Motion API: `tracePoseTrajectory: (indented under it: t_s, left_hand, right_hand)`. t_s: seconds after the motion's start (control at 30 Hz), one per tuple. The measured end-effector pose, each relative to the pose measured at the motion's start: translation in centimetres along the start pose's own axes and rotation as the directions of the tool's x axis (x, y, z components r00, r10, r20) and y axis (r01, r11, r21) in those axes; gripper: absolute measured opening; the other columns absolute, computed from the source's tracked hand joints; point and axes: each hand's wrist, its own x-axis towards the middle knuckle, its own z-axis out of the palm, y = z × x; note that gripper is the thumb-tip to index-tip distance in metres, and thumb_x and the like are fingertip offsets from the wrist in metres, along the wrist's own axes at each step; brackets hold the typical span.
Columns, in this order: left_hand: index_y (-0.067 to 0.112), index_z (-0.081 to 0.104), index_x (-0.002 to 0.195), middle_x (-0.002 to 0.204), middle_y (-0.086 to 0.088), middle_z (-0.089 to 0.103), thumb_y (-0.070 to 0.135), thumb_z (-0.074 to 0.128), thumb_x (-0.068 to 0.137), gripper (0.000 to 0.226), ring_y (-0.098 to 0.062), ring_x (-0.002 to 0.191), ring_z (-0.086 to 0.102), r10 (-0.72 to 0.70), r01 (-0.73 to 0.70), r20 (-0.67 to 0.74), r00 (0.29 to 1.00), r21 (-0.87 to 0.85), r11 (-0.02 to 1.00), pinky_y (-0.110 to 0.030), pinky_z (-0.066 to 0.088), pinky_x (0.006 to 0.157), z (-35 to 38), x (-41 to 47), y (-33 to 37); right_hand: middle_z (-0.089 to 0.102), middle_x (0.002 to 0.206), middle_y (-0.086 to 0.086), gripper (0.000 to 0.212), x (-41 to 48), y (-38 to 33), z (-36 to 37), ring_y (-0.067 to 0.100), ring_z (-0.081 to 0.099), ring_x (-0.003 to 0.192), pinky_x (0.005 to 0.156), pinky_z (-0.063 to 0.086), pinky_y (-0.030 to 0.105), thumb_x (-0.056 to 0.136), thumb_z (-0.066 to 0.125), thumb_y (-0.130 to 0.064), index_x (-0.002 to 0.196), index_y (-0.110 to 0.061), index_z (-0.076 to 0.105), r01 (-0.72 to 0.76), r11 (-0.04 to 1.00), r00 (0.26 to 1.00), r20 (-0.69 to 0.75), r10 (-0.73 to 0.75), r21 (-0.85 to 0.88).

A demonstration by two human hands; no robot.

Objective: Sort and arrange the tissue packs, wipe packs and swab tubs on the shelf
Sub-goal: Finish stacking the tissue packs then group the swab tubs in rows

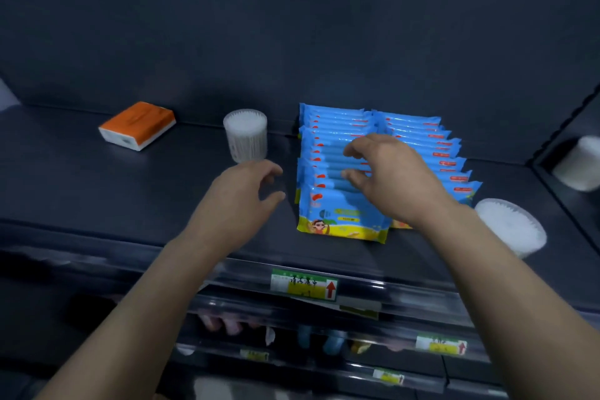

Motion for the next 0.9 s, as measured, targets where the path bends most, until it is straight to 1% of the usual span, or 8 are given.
tracePoseTrajectory:
  t_s: [0.13,0.2,0.33,0.43,0.57,0.67,0.77,0.9]
  left_hand:
    - [0.016,0.059,0.117,0.106,0.001,0.060,0.021,0.064,0.085,0.033,-0.013,0.098,0.056,-0.082,0.084,-0.054,0.995,0.038,0.996,-0.035,0.047,0.091,-1.7,0.2,-1.4]
    - [0.017,0.060,0.114,0.104,0.000,0.060,0.019,0.064,0.084,0.030,-0.012,0.095,0.056,-0.122,0.129,-0.113,0.986,0.052,0.990,-0.034,0.047,0.089,-2.6,0.3,-2.2]
    - [0.015,0.062,0.113,0.104,-0.001,0.064,0.017,0.065,0.082,0.030,-0.014,0.093,0.059,-0.222,0.242,-0.236,0.946,0.057,0.969,-0.029,0.046,0.086,-4.3,0.6,-4.8]
    - [0.015,0.062,0.112,0.102,0.001,0.064,0.017,0.065,0.083,0.030,-0.011,0.088,0.057,-0.298,0.321,-0.274,0.915,0.043,0.946,-0.024,0.042,0.083,-5.5,0.9,-7.6]
    - [0.014,0.062,0.113,0.104,0.000,0.064,0.018,0.064,0.084,0.029,-0.012,0.089,0.056,-0.379,0.394,-0.305,0.874,-0.011,0.919,-0.023,0.040,0.080,-6.8,2.7,-12.4]
    - [0.012,0.060,0.115,0.111,-0.006,0.062,0.020,0.062,0.085,0.031,-0.020,0.098,0.057,-0.422,0.440,-0.301,0.855,-0.011,0.898,-0.027,0.042,0.081,-7.9,5.1,-16.6]
    - [0.008,0.054,0.124,0.124,-0.014,0.053,0.022,0.062,0.085,0.043,-0.030,0.111,0.052,-0.482,0.502,-0.279,0.831,0.001,0.865,-0.035,0.042,0.092,-8.8,8.3,-20.6]
    - [0.004,0.034,0.138,0.138,-0.024,0.035,0.037,0.061,0.085,0.068,-0.041,0.125,0.034,-0.584,0.606,-0.176,0.793,0.130,0.785,-0.047,0.030,0.103,-9.4,12.4,-24.5]
  right_hand:
    - [0.056,0.127,0.006,0.040,3.0,-1.3,0.1,0.025,0.048,0.120,0.100,0.039,0.035,0.091,0.057,-0.030,0.128,-0.015,0.053,0.100,0.994,0.995,0.005,-0.100,0.045]
    - [0.056,0.127,0.006,0.040,4.6,-2.2,0.4,0.026,0.049,0.119,0.099,0.040,0.036,0.090,0.058,-0.030,0.127,-0.016,0.054,0.147,0.987,0.989,0.013,-0.148,0.070]
    - [0.058,0.117,0.009,0.037,8.3,-4.9,1.7,0.029,0.053,0.111,0.094,0.042,0.039,0.088,0.059,-0.029,0.122,-0.015,0.056,0.266,0.962,0.963,0.022,-0.268,0.067]
    - [0.055,0.122,0.009,0.043,10.6,-6.9,2.7,0.029,0.050,0.114,0.096,0.041,0.039,0.087,0.060,-0.028,0.127,-0.015,0.052,0.308,0.949,0.949,0.048,-0.311,0.070]
    - [0.050,0.131,0.006,0.047,13.9,-8.7,4.1,0.026,0.045,0.119,0.098,0.040,0.038,0.088,0.058,-0.032,0.131,-0.017,0.047,0.287,0.956,0.951,0.100,-0.293,0.064]
    - [0.047,0.136,0.004,0.054,16.4,-9.9,5.3,0.026,0.042,0.124,0.103,0.038,0.039,0.087,0.060,-0.039,0.135,-0.019,0.044,0.233,0.971,0.961,0.139,-0.237,0.050]
    - [0.040,0.142,0.003,0.065,18.3,-10.6,6.3,0.026,0.034,0.130,0.106,0.034,0.038,0.084,0.061,-0.044,0.140,-0.022,0.038,0.146,0.988,0.966,0.207,-0.153,0.047]
    - [0.029,0.149,0.002,0.081,19.9,-10.6,6.8,0.028,0.026,0.135,0.109,0.030,0.041,0.079,0.065,-0.049,0.146,-0.026,0.026,0.036,0.999,0.928,0.370,-0.031,-0.007]
